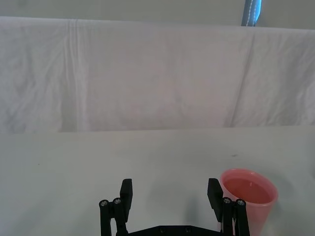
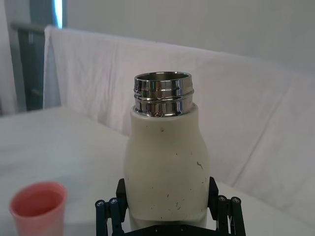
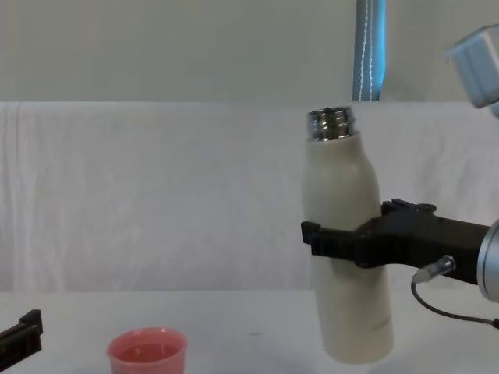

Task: Grasp the thermos with one hand and pour water into the cup lid.

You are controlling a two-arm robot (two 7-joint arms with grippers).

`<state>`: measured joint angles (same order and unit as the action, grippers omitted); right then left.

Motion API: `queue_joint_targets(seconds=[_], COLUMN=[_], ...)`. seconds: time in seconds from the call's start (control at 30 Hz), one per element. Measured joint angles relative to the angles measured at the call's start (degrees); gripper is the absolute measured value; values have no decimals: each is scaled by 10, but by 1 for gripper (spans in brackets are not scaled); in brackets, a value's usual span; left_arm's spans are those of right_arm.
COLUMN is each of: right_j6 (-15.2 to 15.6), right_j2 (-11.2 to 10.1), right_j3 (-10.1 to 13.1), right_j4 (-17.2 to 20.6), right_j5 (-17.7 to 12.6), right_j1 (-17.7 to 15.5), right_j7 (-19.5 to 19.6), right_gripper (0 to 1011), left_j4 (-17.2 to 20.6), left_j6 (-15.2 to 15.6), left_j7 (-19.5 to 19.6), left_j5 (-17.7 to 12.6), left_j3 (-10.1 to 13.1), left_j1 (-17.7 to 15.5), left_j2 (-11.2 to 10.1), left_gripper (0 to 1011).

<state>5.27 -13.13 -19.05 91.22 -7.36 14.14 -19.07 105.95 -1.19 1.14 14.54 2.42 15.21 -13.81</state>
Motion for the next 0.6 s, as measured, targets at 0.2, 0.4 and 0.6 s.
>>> queue_joint_targets(seconds=[0.2,0.4,0.6], right_j6=[11,23,29], right_j2=[11,11,5], right_j3=[15,17,13], right_j4=[6,5,-7], right_j5=[-52,-77,-82], right_j1=[-15,-22,-22], right_j7=[2,7,20], right_gripper=[960,960,960], left_j4=[0,0,0], left_j6=[0,0,0], left_j7=[0,0,0], left_j5=[0,0,0], left_j3=[0,0,0], left_j1=[0,0,0], left_j2=[0,0,0], left_gripper=[1001,1001,1001])
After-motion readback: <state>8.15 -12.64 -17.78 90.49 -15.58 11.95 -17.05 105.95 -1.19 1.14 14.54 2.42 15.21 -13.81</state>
